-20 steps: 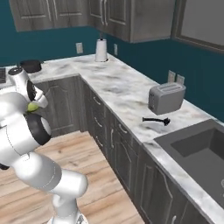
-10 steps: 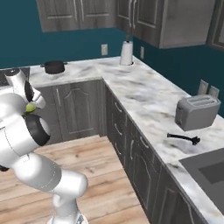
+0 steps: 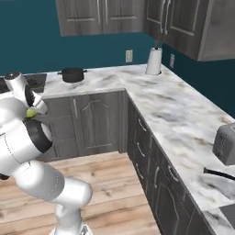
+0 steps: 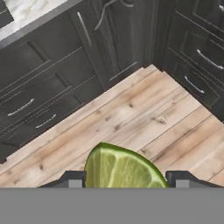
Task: Turn on the sink faucet. Then move the lemon wedge from the counter to the sink. Turn off the sink. Move the vegetable from the sink to the pot next to the stove. Finally move the pot to the rear center burner.
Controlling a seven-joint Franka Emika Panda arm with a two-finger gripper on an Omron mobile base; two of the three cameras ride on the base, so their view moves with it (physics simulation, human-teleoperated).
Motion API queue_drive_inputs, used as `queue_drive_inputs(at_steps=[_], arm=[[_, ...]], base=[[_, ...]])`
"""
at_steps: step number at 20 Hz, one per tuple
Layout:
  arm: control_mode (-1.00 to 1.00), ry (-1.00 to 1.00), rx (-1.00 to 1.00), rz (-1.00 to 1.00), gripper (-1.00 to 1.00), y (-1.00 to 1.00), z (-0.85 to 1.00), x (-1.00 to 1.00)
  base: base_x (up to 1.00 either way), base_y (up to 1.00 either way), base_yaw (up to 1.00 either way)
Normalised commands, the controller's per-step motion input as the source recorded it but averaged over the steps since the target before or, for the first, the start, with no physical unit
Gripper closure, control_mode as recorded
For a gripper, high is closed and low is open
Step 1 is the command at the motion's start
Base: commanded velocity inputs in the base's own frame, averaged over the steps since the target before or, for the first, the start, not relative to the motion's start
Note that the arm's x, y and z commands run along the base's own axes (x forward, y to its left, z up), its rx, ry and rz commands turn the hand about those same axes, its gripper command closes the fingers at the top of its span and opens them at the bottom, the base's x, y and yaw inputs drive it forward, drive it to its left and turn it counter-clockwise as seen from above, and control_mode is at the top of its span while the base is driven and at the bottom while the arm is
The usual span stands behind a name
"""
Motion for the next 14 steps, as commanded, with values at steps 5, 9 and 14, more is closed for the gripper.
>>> queue_drive_inputs(at_steps=[5,9,14], arm=[[1.00,0.00,0.00,0.00,1.00,0.00,0.00,0.00],[1.00,0.00,0.00,0.00,1.00,0.00,0.00,0.00],[1.00,0.00,0.00,0.00,1.00,0.00,0.00,0.00]], base=[[0.64,0.09,0.22],[0.59,0.05,0.23],[0.65,0.02,0.23]])
